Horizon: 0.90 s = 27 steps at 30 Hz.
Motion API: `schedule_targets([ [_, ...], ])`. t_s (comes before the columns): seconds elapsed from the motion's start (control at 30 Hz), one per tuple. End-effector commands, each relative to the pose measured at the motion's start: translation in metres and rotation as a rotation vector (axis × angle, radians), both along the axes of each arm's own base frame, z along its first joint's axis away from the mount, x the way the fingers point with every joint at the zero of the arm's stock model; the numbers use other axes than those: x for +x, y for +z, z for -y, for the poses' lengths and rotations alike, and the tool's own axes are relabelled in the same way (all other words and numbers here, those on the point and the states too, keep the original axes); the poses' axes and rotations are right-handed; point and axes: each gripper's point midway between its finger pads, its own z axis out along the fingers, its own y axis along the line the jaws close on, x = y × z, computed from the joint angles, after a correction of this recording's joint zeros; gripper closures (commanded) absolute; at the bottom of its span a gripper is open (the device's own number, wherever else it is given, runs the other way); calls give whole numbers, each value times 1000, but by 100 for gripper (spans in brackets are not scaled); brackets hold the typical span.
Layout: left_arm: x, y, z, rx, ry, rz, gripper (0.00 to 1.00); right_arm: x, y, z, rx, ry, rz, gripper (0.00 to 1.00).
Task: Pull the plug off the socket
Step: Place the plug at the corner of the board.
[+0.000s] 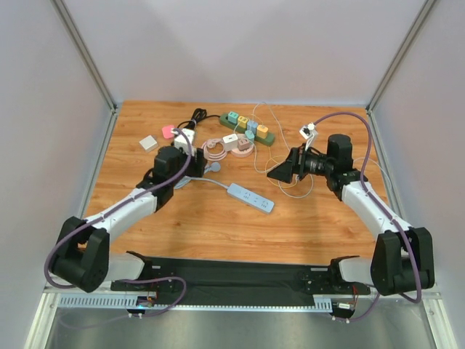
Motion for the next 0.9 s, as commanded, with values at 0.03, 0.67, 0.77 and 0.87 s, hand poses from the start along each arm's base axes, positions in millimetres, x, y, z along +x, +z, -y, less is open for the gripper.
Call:
schedule_targets([
  [0.03,21,-1,-71,-208,362,-223,100,0,10,2,-23,1,68,0],
  [0.67,91,-77,-200,-180,656,-558,100,1,9,4,-39,-9,78,0],
  [0.77,97,-85,-208,-153,662,-584,100,2,9,6,-43,-13,80,0],
  [0.87,100,-94,-214,-140,673,-613,98,2,9,5,-45,-12,82,0],
])
